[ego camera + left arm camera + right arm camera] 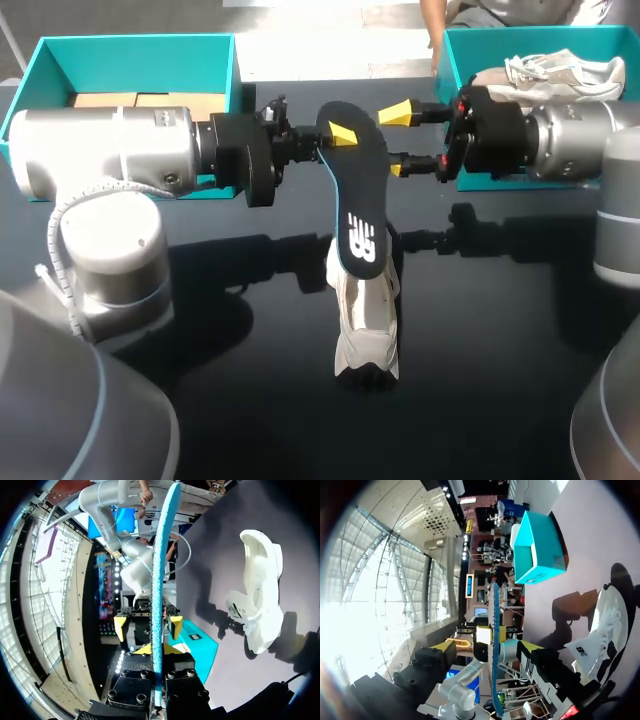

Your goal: Take the shoe out of the shoebox, open the shoe tongue, remove and reinsert the insole, then place the shoe into the shoebox

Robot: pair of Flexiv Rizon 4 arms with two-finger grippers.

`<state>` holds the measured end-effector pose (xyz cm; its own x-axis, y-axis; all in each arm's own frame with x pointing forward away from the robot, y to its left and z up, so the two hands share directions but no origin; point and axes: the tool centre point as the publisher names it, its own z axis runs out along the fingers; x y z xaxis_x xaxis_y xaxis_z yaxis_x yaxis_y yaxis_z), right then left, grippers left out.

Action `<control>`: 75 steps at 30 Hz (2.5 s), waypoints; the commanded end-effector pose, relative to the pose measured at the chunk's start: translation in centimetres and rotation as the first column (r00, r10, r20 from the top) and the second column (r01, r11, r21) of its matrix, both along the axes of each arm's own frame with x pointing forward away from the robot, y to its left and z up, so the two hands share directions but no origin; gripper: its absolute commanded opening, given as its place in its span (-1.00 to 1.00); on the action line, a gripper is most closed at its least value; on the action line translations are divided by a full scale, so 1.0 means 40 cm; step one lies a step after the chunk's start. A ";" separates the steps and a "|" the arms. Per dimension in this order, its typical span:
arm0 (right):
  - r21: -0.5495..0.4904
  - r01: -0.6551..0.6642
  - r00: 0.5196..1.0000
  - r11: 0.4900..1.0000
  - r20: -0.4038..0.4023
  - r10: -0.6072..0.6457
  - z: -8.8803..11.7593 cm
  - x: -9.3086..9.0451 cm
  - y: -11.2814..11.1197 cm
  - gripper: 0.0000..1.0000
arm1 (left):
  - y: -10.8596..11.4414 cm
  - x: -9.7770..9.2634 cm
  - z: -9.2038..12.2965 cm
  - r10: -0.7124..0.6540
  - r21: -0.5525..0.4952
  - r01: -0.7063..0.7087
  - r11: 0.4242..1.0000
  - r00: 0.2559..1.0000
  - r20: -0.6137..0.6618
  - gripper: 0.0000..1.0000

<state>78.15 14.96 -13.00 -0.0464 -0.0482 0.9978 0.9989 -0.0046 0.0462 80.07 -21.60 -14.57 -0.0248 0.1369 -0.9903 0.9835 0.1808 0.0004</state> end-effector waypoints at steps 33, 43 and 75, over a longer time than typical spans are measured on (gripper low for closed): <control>-0.168 -0.163 0.605 0.972 0.761 0.233 0.010 -0.029 -0.129 1.00 | -0.030 -0.116 -0.022 -0.009 -0.037 0.000 0.999 0.974 -0.227 -1.00; -0.188 -0.188 0.560 0.964 0.786 0.263 0.012 -0.032 -0.132 1.00 | -0.030 -0.116 -0.022 -0.009 -0.037 0.000 0.999 0.974 -0.227 -1.00; -0.463 -0.058 0.029 0.884 0.885 0.465 -0.091 -0.044 -0.205 1.00 | -0.082 -0.295 -0.102 -0.041 -0.034 0.025 0.999 0.537 -0.843 -1.00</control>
